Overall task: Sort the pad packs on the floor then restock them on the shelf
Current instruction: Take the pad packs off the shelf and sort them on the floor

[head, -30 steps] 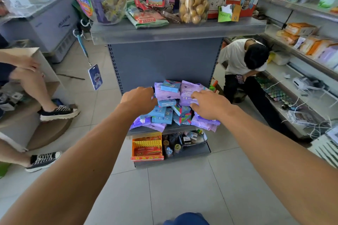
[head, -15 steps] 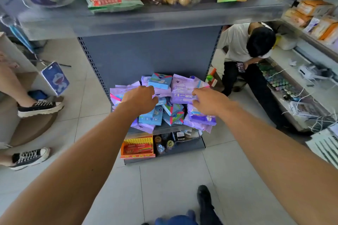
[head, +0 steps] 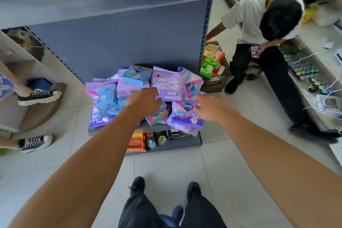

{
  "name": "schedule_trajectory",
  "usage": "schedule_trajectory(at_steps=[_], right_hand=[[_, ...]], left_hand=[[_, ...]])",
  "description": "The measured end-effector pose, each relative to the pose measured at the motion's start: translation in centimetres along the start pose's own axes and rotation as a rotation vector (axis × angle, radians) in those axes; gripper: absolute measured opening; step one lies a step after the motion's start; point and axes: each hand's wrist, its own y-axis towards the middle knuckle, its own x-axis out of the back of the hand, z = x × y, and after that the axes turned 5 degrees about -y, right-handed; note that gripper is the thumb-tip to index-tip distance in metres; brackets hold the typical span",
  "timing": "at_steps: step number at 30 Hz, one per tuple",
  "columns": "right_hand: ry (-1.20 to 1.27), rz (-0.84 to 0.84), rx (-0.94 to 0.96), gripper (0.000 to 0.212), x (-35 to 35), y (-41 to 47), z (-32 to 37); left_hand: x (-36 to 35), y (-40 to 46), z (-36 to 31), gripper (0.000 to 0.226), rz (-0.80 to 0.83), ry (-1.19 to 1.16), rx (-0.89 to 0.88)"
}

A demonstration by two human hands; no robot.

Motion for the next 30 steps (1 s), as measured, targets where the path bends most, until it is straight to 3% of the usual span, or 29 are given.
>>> schedule_trajectory(at_steps=[9, 15, 20, 24, 28, 30], right_hand=[[0.261, -0.069, -0.123, 0.037, -8.3, 5.8, -4.9], [0.486, -0.214, -0.231, 0.045, -16.5, 10.8, -6.8], [0.717, -0.267, -0.373, 0.067, -20.9, 13.0, -7.3], [0.828, -0.263, -0.440, 0.059, -22.7, 13.6, -6.3], [0.931, -0.376, -0.574, 0.066, -23.6, 12.7, -5.8], [0.977, -0.449, -0.626, 0.058, -23.9, 12.0, -6.0]], left_hand=[[-8.4, 7.0, -2.1, 0.025, 0.154, -0.121, 0.056], [-18.2, 11.3, -1.0, 0.032, 0.091, -0.321, 0.145], [-23.5, 13.3, -0.7, 0.043, 0.100, -0.539, 0.280], [-25.9, 14.1, -0.7, 0.034, 0.036, -0.682, 0.307], [-26.8, 14.0, -1.0, 0.036, -0.038, -0.748, 0.281], [-27.1, 14.1, -1.0, 0.036, -0.012, -0.770, 0.259]])
